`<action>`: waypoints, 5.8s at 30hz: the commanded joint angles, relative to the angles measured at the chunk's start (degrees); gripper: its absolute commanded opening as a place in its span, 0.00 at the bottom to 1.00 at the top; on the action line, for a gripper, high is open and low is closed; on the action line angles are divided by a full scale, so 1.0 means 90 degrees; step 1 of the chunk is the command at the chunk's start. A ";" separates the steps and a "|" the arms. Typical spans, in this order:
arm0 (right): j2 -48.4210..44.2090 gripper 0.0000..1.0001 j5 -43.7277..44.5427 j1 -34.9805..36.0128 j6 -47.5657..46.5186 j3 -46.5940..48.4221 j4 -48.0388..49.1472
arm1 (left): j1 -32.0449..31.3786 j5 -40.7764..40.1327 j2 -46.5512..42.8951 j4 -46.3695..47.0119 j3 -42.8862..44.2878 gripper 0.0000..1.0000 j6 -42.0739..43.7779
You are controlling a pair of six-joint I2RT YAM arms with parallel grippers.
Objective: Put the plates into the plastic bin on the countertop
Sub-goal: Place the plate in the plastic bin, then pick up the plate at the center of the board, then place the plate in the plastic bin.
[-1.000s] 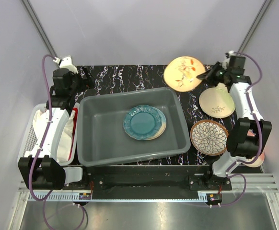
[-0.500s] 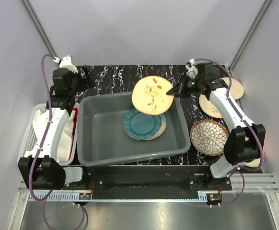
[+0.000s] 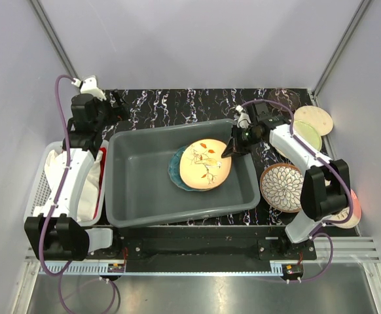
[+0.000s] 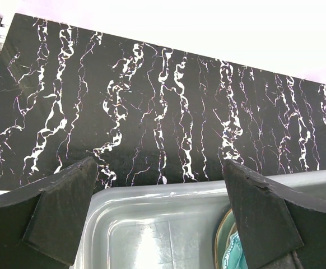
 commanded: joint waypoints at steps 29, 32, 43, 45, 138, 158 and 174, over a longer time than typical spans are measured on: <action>0.0586 0.52 0.1386 0.0490 0.0510 0.0363 0.0138 | -0.0175 -0.0133 0.0410 0.0296 0.0146 0.99 0.0036; 0.0508 0.59 0.1454 0.0490 0.0451 0.0334 0.0040 | -0.0175 -0.0172 0.0410 0.0296 0.0165 0.99 0.0055; 0.0420 0.77 0.1640 0.0490 0.0529 0.0460 -0.0009 | -0.0165 -0.0318 0.0361 0.0267 0.0224 0.99 0.0230; 0.0401 0.81 0.1698 0.0490 0.0490 0.0558 -0.0067 | -0.0165 -0.0358 0.0302 0.0267 0.0166 0.99 0.0270; 0.1964 0.00 0.2979 -0.2361 0.2863 0.1476 -0.2802 | -0.0155 -0.0651 0.0185 0.0286 -0.0186 0.99 0.0348; 0.1407 0.00 0.2245 -0.2361 0.2131 0.3458 -0.2821 | -0.0155 -0.0592 0.0097 0.0325 -0.0186 0.99 0.0319; 0.1621 0.00 0.2587 -0.2205 0.0892 0.6861 -0.3982 | -0.0165 -0.0475 0.0058 0.0374 -0.0177 0.99 0.0202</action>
